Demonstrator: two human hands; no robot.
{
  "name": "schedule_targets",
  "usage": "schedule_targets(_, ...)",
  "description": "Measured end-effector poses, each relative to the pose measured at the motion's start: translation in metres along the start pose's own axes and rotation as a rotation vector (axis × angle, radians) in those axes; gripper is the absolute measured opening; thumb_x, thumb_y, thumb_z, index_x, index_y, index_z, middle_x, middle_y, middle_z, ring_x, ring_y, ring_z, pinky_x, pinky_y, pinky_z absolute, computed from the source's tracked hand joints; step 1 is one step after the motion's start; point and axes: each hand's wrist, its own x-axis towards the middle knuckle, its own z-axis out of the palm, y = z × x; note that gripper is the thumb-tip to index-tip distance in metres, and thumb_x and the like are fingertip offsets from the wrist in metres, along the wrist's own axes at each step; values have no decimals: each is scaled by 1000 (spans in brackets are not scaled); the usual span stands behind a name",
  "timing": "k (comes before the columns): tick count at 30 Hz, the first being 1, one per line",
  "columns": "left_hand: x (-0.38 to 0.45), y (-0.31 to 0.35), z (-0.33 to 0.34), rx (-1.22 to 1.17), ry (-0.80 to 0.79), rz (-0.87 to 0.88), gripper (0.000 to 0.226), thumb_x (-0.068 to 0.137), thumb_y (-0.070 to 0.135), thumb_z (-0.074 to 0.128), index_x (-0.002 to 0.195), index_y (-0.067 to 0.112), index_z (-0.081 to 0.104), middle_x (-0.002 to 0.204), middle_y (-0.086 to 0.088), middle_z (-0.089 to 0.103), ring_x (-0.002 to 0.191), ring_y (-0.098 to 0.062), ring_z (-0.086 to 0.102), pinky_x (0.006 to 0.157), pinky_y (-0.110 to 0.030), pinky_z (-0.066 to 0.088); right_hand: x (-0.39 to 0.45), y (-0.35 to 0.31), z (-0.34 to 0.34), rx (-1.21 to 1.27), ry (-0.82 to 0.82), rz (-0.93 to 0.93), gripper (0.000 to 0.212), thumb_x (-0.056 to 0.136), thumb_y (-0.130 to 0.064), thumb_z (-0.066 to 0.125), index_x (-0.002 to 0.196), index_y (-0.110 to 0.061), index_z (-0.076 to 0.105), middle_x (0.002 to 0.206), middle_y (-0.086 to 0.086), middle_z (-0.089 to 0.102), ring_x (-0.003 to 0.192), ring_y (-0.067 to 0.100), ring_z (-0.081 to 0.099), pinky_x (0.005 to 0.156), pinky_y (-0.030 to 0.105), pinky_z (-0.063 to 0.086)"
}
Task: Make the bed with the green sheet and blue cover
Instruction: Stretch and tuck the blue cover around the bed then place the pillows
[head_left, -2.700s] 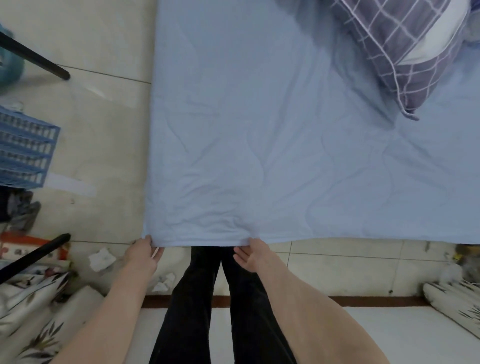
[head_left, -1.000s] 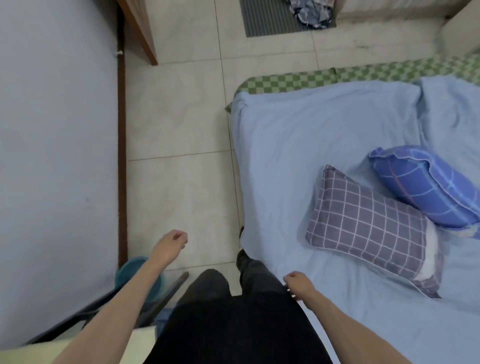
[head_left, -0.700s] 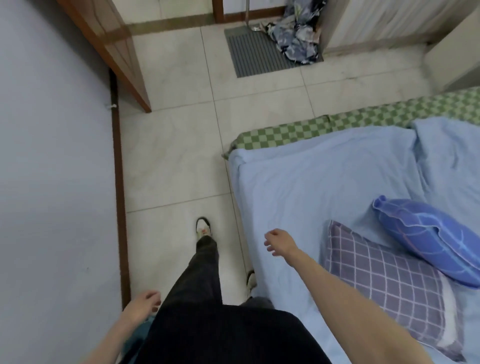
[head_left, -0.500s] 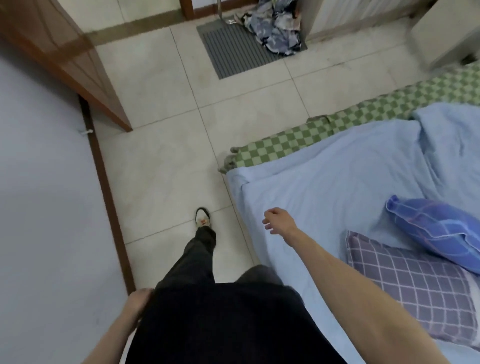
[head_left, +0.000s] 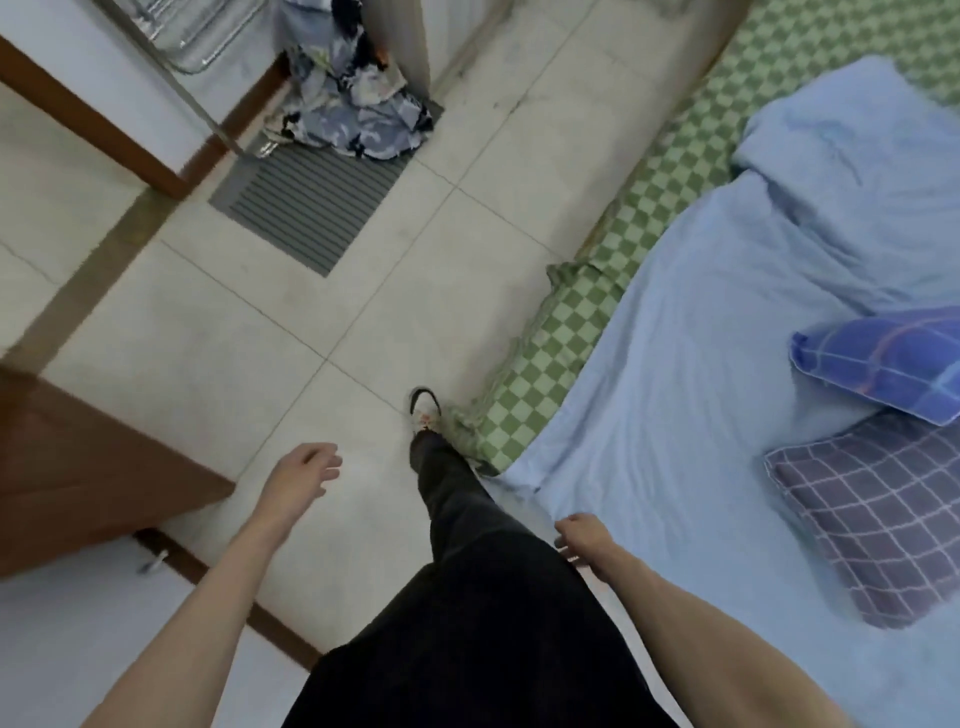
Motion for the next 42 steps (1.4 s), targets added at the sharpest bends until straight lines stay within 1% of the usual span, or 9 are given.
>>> schedule_targets(8,127,151,-58,604,-186,-98,20,103,24,52,107,9,64,103,-9,70,94,-26,66,75,-35,45,-7,-210,-28,386,57,-209,16,98,-16,44,94,-8,57,93,11,60,79,24,54,69,35,42)
schedule_targets(14,211,306,-33,1125,-296,37,22,97,20,56,84,6,66,72,-7,63,61,-21,53,56,-25,34,-18,-287,-83,757,295,-298,20,94,-32,52,101,-19,66,100,1,71,89,18,66,71,26,48)
schedule_targets(17,265,378,29,1315,-374,104,24,97,20,51,95,2,66,85,-10,69,69,-22,58,60,-30,40,12,-293,-89,962,405,-187,16,94,-36,52,98,-25,64,96,-5,71,89,16,67,77,31,51)
schedule_targets(20,309,443,118,1505,-489,250,24,93,25,50,85,6,63,89,-11,66,79,-23,59,74,-37,47,50,-290,-72,1176,457,58,27,93,-26,50,94,-3,64,84,0,64,76,20,59,72,33,46)
schedule_targets(23,317,485,217,1770,-625,450,29,99,29,47,103,8,67,103,-8,68,96,-26,63,85,-37,49,73,-288,-41,1387,303,334,22,94,-21,50,93,-5,65,86,12,60,75,23,54,66,34,44)
schedule_targets(28,305,479,376,1712,-842,507,23,96,25,51,99,11,69,104,-10,72,101,-29,67,94,-48,51,134,-276,-21,1754,264,395,23,99,-30,52,102,-10,64,98,9,70,79,20,64,72,33,55)
schedule_targets(33,317,403,498,1546,-941,282,29,102,29,52,121,9,61,114,-5,69,112,-21,65,99,-43,52,242,-231,-33,2743,299,291,45,105,-35,48,136,-3,46,127,19,64,116,32,65,102,44,52)
schedule_targets(37,331,352,546,1349,-877,187,22,97,34,62,103,14,58,99,-8,61,100,-24,67,97,-42,56,300,-203,-48,3135,373,410,58,102,-33,56,150,-8,34,141,20,55,126,31,58,106,42,49)
schedule_targets(42,339,334,557,1000,-814,97,24,92,39,70,89,16,60,70,3,52,67,-12,57,77,-30,56,327,-195,-66,3337,559,589,43,94,-29,69,130,-9,56,110,10,68,71,18,65,53,24,55)
